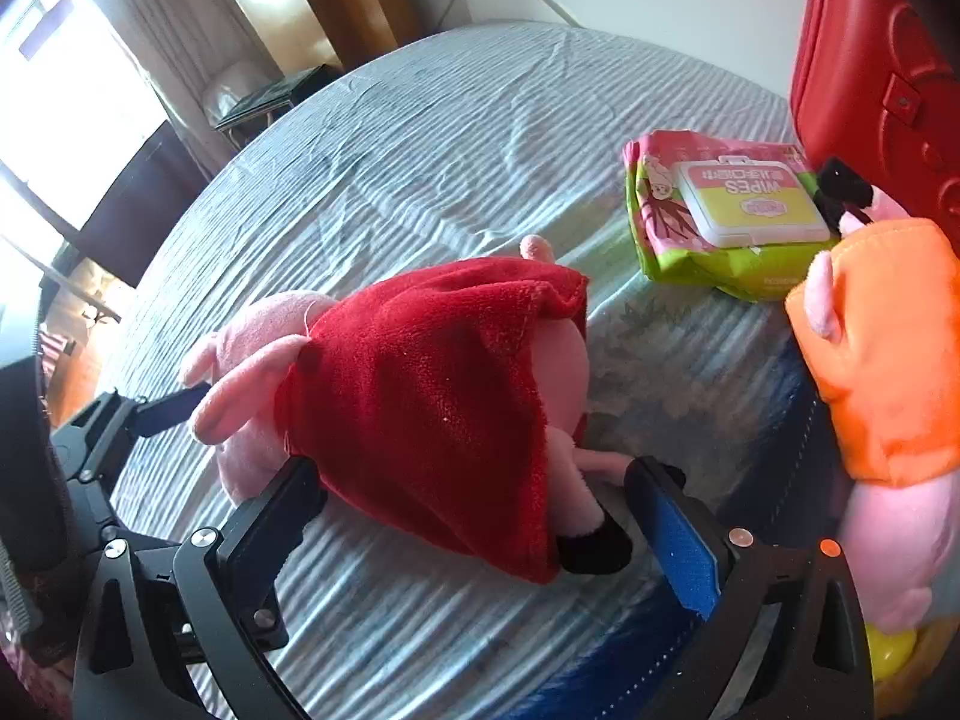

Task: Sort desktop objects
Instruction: 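Grasp the red-dress pig with the right gripper while the left gripper grips its head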

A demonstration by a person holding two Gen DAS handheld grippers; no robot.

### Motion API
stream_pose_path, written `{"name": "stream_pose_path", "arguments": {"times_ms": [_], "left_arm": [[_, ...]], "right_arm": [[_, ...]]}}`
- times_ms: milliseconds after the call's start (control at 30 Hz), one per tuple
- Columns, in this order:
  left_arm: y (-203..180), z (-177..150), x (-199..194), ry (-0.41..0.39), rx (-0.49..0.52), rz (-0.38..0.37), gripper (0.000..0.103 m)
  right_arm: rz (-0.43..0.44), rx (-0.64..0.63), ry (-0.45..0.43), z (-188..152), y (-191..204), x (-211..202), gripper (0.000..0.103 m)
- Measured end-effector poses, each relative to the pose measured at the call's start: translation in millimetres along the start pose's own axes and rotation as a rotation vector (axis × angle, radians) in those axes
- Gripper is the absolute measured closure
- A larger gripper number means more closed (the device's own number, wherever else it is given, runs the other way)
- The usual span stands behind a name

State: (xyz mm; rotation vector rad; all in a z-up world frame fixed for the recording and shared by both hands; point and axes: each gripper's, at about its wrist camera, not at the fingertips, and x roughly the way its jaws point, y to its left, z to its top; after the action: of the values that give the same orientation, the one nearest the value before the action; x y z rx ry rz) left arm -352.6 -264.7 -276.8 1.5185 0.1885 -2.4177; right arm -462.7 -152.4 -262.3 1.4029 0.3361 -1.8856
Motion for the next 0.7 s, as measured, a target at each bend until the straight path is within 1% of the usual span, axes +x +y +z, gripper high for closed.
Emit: {"name": "stream_pose_path", "arguments": {"times_ms": [67,100,133,167,200,267,333,367,500,533,600,700], "left_arm": [[-1,4,6,0.005,-0.003,-0.031,0.007],[-3,4,11,0.005,-0.005,-0.034,0.008],[3,-1,13,0.0,-0.001,-0.017,0.011],[0,-3,14,-0.007,0.013,0.003,0.016],[-2,-2,12,-0.022,0.021,0.015,0.017],[-3,-3,7,-0.047,0.011,0.009,0.024],[-1,0,0,-0.067,0.007,-0.001,0.028],[-1,1,-3,-0.076,0.011,0.002,0.028],[-6,5,-13,-0.086,0.017,-0.009,0.029],[-6,4,-16,-0.087,0.017,-0.012,0.03],[-8,2,-24,-0.103,0.018,-0.018,0.031],[-12,-2,-41,-0.135,0.037,-0.016,0.031]], "right_arm": [[-0.001,-0.015,0.018,1,4,7,0.0],[-0.002,-0.024,0.024,2,5,12,0.0],[-0.006,-0.031,0.028,3,6,18,0.0],[-0.004,-0.031,0.03,3,6,23,0.0],[0.01,-0.016,0.032,4,4,27,0.0],[0.036,0.035,0.022,2,-1,26,0.001],[0.043,0.045,-0.011,-2,-1,19,0.012],[0.043,0.041,-0.023,-3,1,14,0.025],[0.0,0.01,-0.048,-7,8,-1,0.038],[-0.004,0.012,-0.054,-8,8,-4,0.04],[-0.001,0.023,-0.068,-12,6,-11,0.047],[-0.005,0.017,-0.088,-19,9,-26,0.05]]}}
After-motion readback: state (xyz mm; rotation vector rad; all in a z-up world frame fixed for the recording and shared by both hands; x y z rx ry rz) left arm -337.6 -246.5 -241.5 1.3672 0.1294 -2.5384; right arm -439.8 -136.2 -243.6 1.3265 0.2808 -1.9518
